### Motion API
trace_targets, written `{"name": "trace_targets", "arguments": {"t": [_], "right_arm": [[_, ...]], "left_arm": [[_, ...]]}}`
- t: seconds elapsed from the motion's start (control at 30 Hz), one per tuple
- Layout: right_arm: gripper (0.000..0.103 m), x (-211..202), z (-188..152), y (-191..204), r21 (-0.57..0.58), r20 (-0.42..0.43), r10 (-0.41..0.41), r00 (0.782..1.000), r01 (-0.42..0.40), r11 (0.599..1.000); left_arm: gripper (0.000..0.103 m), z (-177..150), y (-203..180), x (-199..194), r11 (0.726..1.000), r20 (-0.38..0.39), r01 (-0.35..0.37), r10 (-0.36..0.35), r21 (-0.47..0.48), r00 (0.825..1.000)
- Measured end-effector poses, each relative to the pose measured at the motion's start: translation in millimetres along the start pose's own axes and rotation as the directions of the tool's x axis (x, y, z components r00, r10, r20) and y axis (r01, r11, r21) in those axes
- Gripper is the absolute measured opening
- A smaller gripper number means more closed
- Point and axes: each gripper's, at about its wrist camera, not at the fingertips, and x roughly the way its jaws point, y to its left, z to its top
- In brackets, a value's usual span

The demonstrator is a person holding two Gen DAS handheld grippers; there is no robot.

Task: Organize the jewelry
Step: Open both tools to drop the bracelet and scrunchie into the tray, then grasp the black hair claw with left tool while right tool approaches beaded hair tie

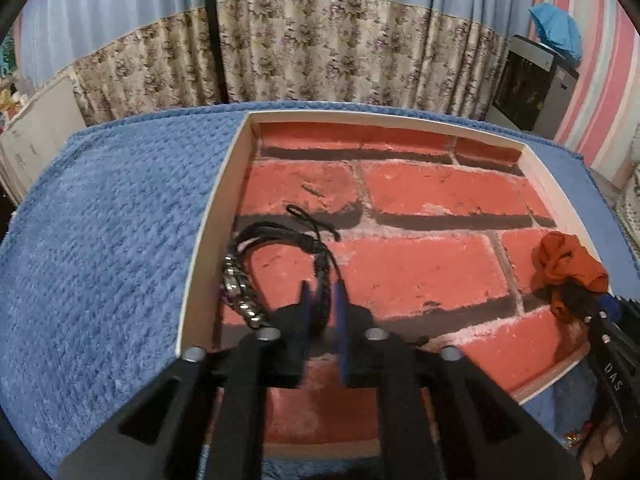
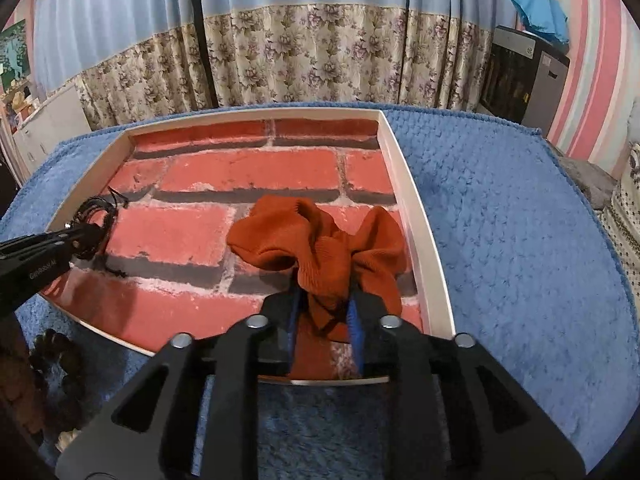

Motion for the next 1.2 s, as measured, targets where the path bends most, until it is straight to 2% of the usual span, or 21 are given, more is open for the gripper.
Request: {"name": "trace_targets", "arguments": {"t": [0.03, 0.07, 0.13, 0.2, 0.3, 0.43, 0.63, 0.73, 0.77, 0.87, 0.93, 1.0, 1.1, 1.13, 1.2], "right_arm": [[0.057, -4.7, 0.3, -0.3, 0.006, 0.014, 0.011, 1.000, -0.011, 1.000], [0.061, -12.8, 2.8, -0.6, 0.012, 0.040, 0.021, 0.999, -0.022, 1.000], [0.067, -26.4, 8.2, -0.7, 0.013, 0.075, 0.038, 0.996, -0.039, 0.999], [0.072, -42.3, 13.1, -2.8, 0.017, 0.119, 0.075, 0.990, -0.077, 0.997], [0.075, -59.0, 14.5, -5.5, 0.020, 0.173, 0.089, 0.981, -0.094, 0.995], [0.075, -78.8, 18.5, -10.9, 0.039, 0.223, 0.077, 0.972, -0.088, 0.995], [0.075, -136.7, 25.4, -23.3, -0.025, 0.310, 0.012, 0.951, -0.005, 1.000], [0.075, -166.3, 6.3, -44.4, -0.008, 0.344, -0.016, 0.939, 0.021, 1.000], [0.075, -173.9, -3.4, -51.1, 0.007, 0.352, -0.023, 0.936, 0.022, 1.000], [0.075, -184.8, -41.4, -64.5, 0.049, 0.360, -0.043, 0.932, 0.027, 0.998], [0.076, -189.3, -78.6, -65.3, 0.056, 0.351, -0.064, 0.934, 0.047, 0.997], [0.076, -193.9, -108.9, -61.9, 0.065, 0.336, -0.066, 0.939, 0.046, 0.997], [0.076, -195.9, -142.9, -51.6, 0.078, 0.305, -0.044, 0.951, 0.021, 0.997], [0.076, -195.6, -150.1, -46.5, 0.072, 0.292, -0.030, 0.956, 0.009, 0.997], [0.076, -193.4, -160.3, -34.2, 0.046, 0.272, -0.017, 0.962, 0.005, 0.999]], "left_arm": [[0.051, 0.6, 1.2, -4.4, 1.000, 0.010, 0.013, -0.013, 0.003, 1.000], [0.062, 0.6, 1.2, -11.0, 1.000, 0.037, 0.017, -0.018, 0.008, 0.999], [0.063, 2.7, 2.3, -25.3, 0.999, 0.082, 0.050, -0.050, 0.008, 0.995], [0.063, 6.7, 6.9, -43.0, 0.992, 0.119, 0.127, -0.125, -0.010, 0.985], [0.063, 11.0, 12.8, -65.4, 0.987, 0.159, 0.160, -0.154, -0.024, 0.975], [0.063, 21.4, 17.7, -106.1, 0.993, 0.242, 0.115, -0.110, -0.007, 0.964], [0.063, 16.5, 39.4, -168.9, 0.999, 0.332, 0.021, -0.030, 0.032, 0.943], [0.064, -4.6, 65.5, -198.9, 0.999, 0.383, -0.044, 0.034, 0.018, 0.923], [0.068, -17.2, 76.6, -208.2, 0.998, 0.395, -0.061, 0.053, 0.009, 0.917], [0.071, -65.4, 99.8, -225.6, 0.994, 0.415, -0.104, 0.082, 0.031, 0.906], [0.071, -102.6, 114.6, -232.7, 0.988, 0.427, -0.153, 0.135, 0.008, 0.894], [0.071, -140.6, 130.8, -237.5, 0.984, 0.421, -0.173, 0.174, -0.042, 0.890], [0.071, -177.3, 140.3, -233.4, 0.983, 0.377, -0.178, 0.181, -0.044, 0.908], [0.071, -190.6, 141.9, -230.2, 0.985, 0.346, -0.171, 0.171, -0.033, 0.922], [0.071, -204.5, 141.8, -227.6, 0.989, 0.327, -0.151, 0.145, -0.007, 0.934]]}}
